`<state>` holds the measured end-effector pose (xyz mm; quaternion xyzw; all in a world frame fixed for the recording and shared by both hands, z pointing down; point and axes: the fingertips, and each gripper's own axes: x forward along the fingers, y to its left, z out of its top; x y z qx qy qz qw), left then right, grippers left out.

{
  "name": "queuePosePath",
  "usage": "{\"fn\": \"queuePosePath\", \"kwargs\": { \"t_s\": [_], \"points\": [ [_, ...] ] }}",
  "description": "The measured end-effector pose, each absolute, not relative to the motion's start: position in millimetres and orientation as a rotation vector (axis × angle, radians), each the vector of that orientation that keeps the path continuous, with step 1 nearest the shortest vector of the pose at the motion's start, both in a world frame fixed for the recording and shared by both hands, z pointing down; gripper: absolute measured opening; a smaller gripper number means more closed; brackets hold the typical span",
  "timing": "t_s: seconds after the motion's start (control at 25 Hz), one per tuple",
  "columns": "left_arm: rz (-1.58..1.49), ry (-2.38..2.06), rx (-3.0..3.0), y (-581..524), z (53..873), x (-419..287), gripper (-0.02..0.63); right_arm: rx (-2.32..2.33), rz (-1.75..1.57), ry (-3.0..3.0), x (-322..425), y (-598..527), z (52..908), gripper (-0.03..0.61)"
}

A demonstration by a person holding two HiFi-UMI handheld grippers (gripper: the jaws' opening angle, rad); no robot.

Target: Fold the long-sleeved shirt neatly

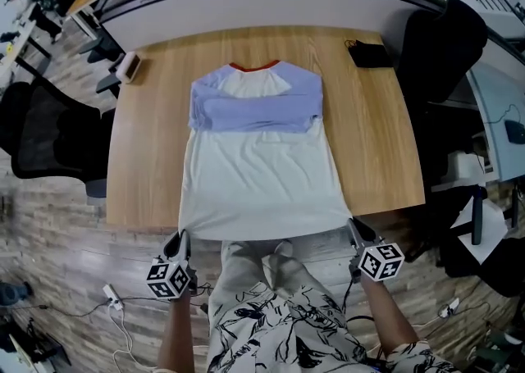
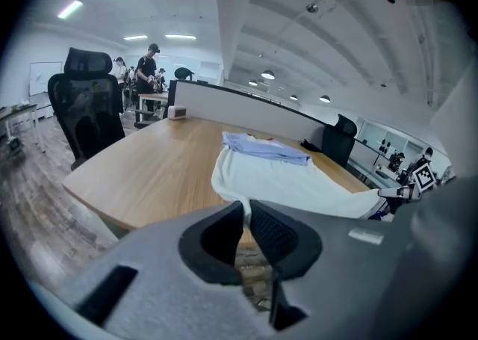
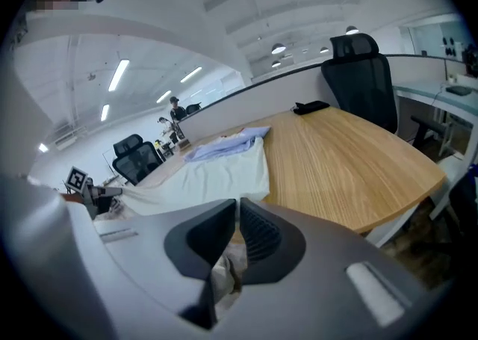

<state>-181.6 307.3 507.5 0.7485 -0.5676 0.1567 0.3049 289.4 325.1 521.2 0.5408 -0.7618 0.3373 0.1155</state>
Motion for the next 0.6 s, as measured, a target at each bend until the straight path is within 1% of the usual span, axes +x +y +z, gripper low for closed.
{"fn": "queuePosePath", "kwargs": {
  "t_s": [0.2,0.36,0.6],
  "points": [
    [0.344,-1.548,2.086,260,446,-182,0.035,1.611,0.971,-2.383,292,271,459,0.026],
    [0.343,-1.556,2.157,214,400,-180,0.035,1.567,0.936,-2.457,290,223,415,0.026],
    [0.323,-1.528,2.213,139,343,-181,0.035,1.544,0.973,-2.497,289,147,360,0.026]
  ]
}}
